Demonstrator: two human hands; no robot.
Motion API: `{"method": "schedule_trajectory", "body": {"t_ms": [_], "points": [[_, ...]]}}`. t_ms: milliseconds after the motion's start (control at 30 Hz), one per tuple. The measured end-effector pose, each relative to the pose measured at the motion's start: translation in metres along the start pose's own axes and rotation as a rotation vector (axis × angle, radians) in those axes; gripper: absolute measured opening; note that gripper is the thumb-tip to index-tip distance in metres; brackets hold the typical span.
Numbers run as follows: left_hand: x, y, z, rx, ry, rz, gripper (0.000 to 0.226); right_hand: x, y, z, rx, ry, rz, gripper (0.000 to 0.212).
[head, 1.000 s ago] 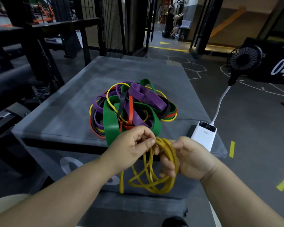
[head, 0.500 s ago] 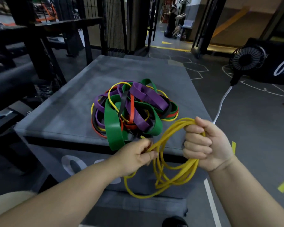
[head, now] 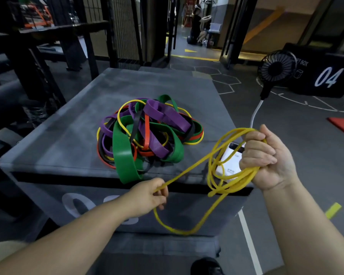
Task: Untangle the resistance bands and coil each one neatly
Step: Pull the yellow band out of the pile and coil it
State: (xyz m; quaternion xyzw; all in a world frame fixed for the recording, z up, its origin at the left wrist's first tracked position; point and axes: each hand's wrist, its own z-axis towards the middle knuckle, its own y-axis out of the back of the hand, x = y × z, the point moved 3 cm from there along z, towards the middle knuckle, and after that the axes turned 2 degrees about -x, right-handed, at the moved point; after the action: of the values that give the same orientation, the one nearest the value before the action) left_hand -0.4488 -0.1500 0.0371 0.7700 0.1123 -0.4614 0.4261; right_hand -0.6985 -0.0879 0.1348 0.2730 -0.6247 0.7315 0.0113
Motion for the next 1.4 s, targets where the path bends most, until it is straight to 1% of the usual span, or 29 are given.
{"method": "schedule_trajectory", "body": {"t_ms": [100,200,367,433,533,567,633,667,700,767,800,833,900,933,1000,1067,1100,1233,1400], "points": [[0.003,0.0,0.001,-0.058,0.094,-0.097,0.013,0.008,0.003,-0.006,-0.018,0.026,0.006,0.042],[0.002,0.001,0.0,-0.085,0.152,-0.22,0.009,0.015,0.007,-0.011,-0.041,0.043,0.018,0.042],[-0.004,0.005,-0.003,-0.172,0.136,-0.399,0.021,0.021,0.013,-0.013,-0.051,0.067,0.015,0.043],[-0.008,0.006,-0.005,-0.162,0.103,-0.414,0.022,0.022,0.014,-0.013,-0.05,0.074,0.002,0.043],[-0.011,0.006,-0.007,-0.079,0.065,-0.325,0.023,0.022,0.013,-0.014,-0.089,0.102,-0.027,0.041],[-0.013,0.005,-0.009,-0.049,0.068,-0.296,0.021,0.022,0.012,-0.014,-0.125,0.126,-0.049,0.041],[-0.016,0.005,-0.011,-0.003,0.085,-0.303,0.009,0.021,0.01,-0.014,-0.233,0.199,-0.109,0.042],[-0.018,0.006,-0.013,0.033,0.088,-0.329,0.016,0.021,0.01,-0.014,-0.262,0.22,-0.125,0.042],[-0.019,0.008,-0.015,0.085,0.083,-0.359,0.03,0.021,0.009,-0.013,-0.256,0.215,-0.126,0.042],[-0.021,0.01,-0.019,0.189,0.048,-0.355,0.055,0.019,0.008,-0.011,-0.164,0.148,-0.105,0.043],[-0.022,0.011,-0.02,0.202,0.03,-0.331,0.056,0.018,0.007,-0.011,-0.102,0.1,-0.098,0.046],[-0.023,0.012,-0.02,0.179,0.009,-0.309,0.047,0.017,0.005,-0.01,-0.053,0.061,-0.099,0.049],[-0.025,0.017,-0.018,0.038,-0.003,-0.292,0.014,0.016,0.003,-0.01,-0.009,0.015,-0.132,0.055],[-0.026,0.021,-0.017,-0.03,-0.011,-0.259,0.011,0.015,0.001,-0.009,0.003,-0.005,-0.159,0.056],[-0.03,0.027,-0.015,-0.109,-0.063,-0.191,0.027,0.011,-0.004,-0.008,0.039,-0.045,-0.192,0.055],[-0.035,0.032,-0.018,-0.169,-0.121,-0.199,0.041,0.006,-0.01,-0.008,0.067,-0.076,-0.218,0.052],[-0.038,0.035,-0.02,-0.204,-0.137,-0.208,0.044,0.003,-0.013,-0.008,0.078,-0.091,-0.228,0.05],[-0.052,0.04,-0.027,-0.321,-0.165,-0.227,0.038,-0.004,-0.026,-0.01,0.094,-0.128,-0.267,0.043],[-0.055,0.042,-0.032,-0.373,-0.166,-0.205,0.037,-0.01,-0.032,-0.012,0.064,-0.185,-0.291,0.04]]}}
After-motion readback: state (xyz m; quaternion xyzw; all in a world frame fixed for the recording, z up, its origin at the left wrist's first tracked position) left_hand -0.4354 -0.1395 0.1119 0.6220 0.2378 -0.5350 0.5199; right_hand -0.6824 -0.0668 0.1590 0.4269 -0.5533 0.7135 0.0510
